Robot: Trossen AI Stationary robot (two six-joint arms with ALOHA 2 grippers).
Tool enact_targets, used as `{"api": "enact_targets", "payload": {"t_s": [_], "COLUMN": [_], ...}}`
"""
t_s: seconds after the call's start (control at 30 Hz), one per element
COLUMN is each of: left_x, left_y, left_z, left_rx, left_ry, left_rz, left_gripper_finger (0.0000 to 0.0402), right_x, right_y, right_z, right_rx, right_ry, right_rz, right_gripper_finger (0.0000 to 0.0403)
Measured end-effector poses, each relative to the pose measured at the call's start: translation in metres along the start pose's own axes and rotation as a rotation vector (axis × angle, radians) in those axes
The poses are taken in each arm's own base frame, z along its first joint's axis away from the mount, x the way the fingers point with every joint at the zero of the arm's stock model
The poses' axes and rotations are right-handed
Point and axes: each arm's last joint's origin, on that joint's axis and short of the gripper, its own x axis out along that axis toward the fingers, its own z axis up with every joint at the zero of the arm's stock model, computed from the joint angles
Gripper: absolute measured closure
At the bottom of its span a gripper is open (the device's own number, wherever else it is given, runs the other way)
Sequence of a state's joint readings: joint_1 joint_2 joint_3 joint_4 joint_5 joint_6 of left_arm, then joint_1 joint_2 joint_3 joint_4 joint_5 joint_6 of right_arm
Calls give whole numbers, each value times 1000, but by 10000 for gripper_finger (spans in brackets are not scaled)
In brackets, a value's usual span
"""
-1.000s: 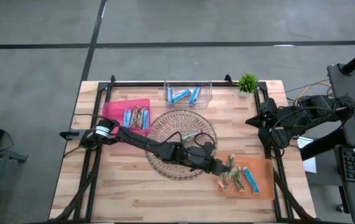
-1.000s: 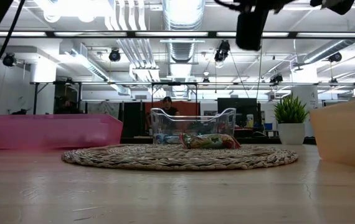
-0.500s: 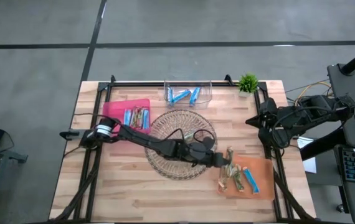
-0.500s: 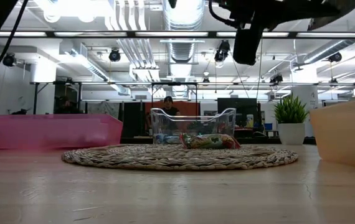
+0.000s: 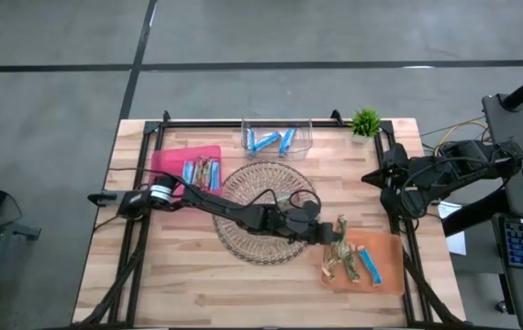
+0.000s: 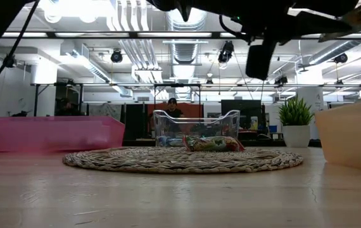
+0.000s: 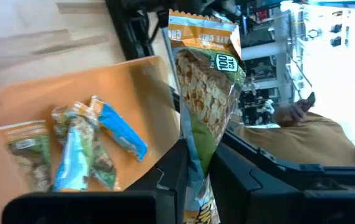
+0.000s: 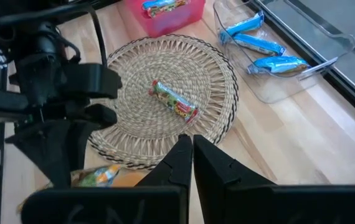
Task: Pick and place Granola Bars by type
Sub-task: Put the yellow granola bar into the orange bin
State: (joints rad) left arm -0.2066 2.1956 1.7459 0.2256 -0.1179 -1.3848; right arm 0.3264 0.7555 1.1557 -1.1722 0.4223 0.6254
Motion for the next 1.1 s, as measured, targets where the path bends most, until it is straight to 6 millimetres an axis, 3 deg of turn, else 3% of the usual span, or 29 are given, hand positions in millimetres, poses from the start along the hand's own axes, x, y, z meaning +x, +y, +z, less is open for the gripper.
{"api": "enact_targets", "payload": {"t_s": [0.27,0.73,1.1], "left_x": [12,12,12], "left_y": [-2,1,4], "left_z": [-3,-8,-11], "left_rx": [-8,-23,-19], "left_ry": [39,102,122], "left_rz": [-33,-21,15], "left_gripper_finger": [358,355,295], "right_x": [0,0,0], "right_y": [0,0,0], "right_z": [0,0,0], "right_rx": [3,3,14], "right_ry": [-1,-1,-2], "right_rz": [1,1,2], "right_gripper_finger": [394,394,394]}}
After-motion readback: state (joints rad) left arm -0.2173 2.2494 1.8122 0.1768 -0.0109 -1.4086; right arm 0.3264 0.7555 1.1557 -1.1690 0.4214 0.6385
